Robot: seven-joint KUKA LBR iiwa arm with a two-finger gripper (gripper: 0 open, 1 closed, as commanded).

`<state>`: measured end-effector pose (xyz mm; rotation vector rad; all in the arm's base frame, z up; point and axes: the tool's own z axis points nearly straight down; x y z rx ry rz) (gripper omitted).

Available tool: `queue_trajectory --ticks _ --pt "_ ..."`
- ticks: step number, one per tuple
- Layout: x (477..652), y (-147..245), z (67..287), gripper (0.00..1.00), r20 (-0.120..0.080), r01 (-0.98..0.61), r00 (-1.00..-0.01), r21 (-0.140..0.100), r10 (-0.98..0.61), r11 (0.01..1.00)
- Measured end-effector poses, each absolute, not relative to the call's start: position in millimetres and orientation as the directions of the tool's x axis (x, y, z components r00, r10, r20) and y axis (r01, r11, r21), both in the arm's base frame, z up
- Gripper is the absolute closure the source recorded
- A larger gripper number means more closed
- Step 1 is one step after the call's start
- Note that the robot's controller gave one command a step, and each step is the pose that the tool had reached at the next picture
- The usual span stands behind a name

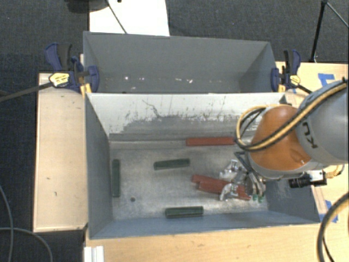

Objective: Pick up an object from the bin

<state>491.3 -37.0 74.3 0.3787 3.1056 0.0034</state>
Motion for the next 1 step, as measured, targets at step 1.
queue_trajectory --ticks 1 --pt "490.2 -36.8 77.0 1.0 -0.009 0.239 -0.971 0.003 0.239 0.971"
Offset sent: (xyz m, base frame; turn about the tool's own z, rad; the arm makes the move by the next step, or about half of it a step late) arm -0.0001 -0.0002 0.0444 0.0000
